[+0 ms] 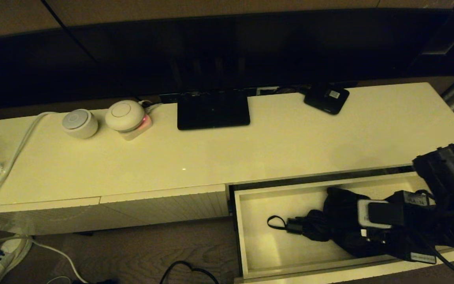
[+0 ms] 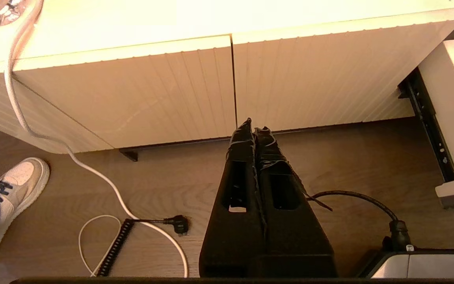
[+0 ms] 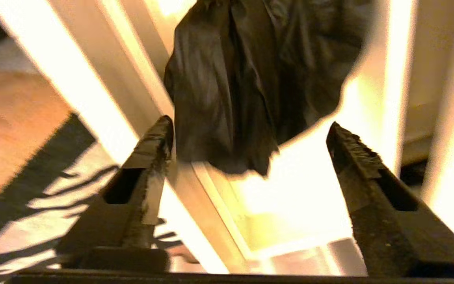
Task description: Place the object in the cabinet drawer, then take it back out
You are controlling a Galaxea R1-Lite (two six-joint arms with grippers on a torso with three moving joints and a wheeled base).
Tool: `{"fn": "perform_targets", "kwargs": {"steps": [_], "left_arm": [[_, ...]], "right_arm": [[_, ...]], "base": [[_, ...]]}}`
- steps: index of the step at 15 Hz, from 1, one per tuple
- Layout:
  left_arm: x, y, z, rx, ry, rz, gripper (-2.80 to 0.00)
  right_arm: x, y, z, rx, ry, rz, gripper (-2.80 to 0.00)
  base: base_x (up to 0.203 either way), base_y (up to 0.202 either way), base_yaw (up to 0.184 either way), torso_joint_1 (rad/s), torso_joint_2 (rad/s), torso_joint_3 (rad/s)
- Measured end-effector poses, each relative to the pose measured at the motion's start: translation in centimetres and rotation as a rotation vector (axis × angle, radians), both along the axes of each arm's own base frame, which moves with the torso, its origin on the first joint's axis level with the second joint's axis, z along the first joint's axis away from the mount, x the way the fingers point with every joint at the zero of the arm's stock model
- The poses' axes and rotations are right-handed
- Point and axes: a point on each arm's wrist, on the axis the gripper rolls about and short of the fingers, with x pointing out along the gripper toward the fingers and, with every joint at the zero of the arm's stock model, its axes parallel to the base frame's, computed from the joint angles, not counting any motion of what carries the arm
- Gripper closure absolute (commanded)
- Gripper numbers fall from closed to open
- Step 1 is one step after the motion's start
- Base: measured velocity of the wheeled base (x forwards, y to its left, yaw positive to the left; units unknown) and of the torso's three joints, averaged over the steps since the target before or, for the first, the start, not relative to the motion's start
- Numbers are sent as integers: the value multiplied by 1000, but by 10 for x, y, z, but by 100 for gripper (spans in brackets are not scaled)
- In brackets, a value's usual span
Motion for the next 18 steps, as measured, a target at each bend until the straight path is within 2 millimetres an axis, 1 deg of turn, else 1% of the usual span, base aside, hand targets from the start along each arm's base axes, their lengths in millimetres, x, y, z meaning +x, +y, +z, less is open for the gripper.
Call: {"fn": "perform_targets", "kwargs": {"steps": [2,5,7,9,11,13,18], "left_arm": [[0,0,0,0,0,1,0],[0,0,0,1,0,0,0],[0,0,0,0,0,1,0],[0,0,0,1,0,0,0],[0,0,0,1,0,0,0],[0,0,0,1,0,1,0],[0,0,0,1,0,1,0]], "right_arm": [[-23,-5,14,-7,-19,28,0],[-61,-9,20,-13,-4,82,0],[-84,-8,18,-2,6,162,0],[-102,-9,7,18,45,242,0],[-110,-9,-5,31,103,285,0],[-109,-8,-17,26,167,302,0],[-93,0,-41,3,337,301,0]], "base": [[0,0,0,0,0,0],[0,0,0,0,0,0],[0,0,0,0,0,0],[0,0,0,0,0,0],[0,0,0,0,0,0],[0,0,0,0,0,0],[0,0,0,0,0,0]]}}
